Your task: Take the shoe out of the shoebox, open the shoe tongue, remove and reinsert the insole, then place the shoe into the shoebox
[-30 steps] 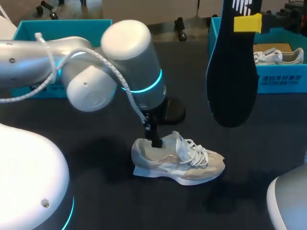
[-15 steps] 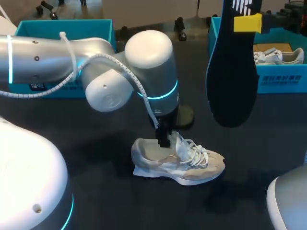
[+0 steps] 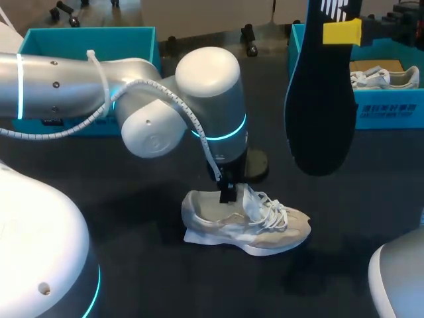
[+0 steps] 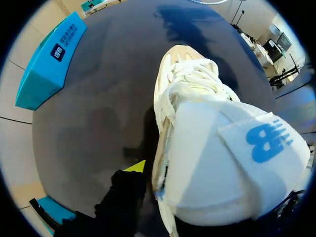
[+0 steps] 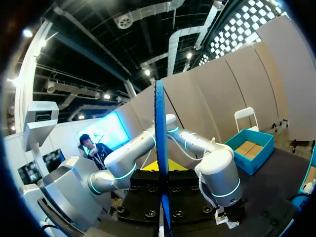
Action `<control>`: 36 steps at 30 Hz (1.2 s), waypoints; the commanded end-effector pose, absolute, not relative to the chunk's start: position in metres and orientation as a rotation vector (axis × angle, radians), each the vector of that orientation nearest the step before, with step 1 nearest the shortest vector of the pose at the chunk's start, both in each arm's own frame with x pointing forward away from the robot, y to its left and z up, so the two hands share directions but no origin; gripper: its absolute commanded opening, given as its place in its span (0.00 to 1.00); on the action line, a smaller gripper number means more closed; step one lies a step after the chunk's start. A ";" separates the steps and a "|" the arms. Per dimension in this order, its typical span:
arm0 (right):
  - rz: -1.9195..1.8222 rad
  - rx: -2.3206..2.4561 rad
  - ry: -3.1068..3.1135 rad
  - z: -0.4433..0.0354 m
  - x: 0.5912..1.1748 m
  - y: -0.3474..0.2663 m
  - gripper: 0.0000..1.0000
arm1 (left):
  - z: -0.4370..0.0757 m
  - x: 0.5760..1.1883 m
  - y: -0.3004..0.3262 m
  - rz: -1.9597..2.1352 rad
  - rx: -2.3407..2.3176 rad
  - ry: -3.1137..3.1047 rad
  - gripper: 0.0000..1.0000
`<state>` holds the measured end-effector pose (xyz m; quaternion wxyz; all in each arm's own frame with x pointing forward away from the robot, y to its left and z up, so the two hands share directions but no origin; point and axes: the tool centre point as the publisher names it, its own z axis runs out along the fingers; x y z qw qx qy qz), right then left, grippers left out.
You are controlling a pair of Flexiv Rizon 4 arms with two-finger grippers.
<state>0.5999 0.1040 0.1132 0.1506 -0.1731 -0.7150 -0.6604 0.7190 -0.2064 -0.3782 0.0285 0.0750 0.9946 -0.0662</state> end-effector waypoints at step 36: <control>-1.890 -0.497 -2.055 0.115 0.603 0.106 0.00 | -0.277 0.695 -0.174 -0.302 1.412 2.516 0.00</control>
